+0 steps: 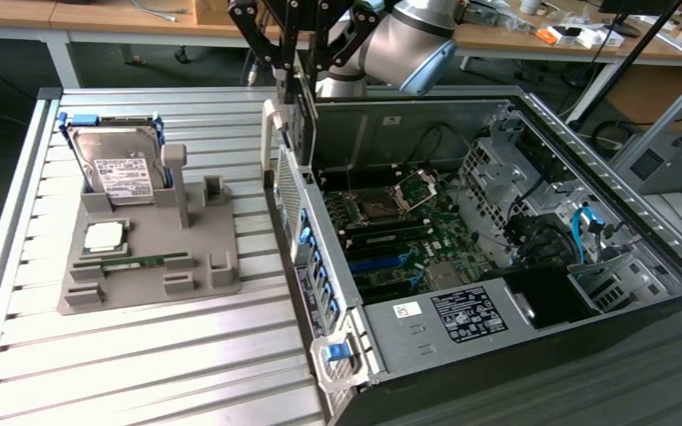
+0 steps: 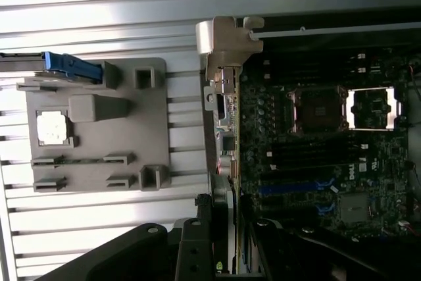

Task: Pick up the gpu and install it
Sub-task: 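Pick up the gpu and move the gpu toward the slot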

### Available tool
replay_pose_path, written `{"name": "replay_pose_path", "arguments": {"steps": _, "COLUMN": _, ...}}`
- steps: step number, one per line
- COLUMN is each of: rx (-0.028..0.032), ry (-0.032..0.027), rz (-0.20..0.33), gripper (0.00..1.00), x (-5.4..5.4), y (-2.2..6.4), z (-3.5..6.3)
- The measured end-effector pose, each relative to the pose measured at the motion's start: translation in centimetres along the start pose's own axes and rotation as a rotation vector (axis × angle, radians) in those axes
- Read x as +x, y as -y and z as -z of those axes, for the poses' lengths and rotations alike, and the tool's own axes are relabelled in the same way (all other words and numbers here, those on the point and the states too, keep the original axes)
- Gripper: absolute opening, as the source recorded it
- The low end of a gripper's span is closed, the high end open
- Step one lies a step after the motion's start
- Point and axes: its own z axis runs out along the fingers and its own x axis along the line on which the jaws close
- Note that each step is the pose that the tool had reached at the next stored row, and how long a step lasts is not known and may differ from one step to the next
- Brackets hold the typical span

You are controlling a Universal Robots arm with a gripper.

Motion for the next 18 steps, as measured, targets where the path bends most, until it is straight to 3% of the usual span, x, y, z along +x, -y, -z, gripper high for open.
{"name": "replay_pose_path", "arguments": {"steps": 18, "rx": 0.0089, "ry": 0.0006, "rz": 0.0, "gripper": 0.27, "x": -0.49, "y": -0.04, "z": -0.05}}
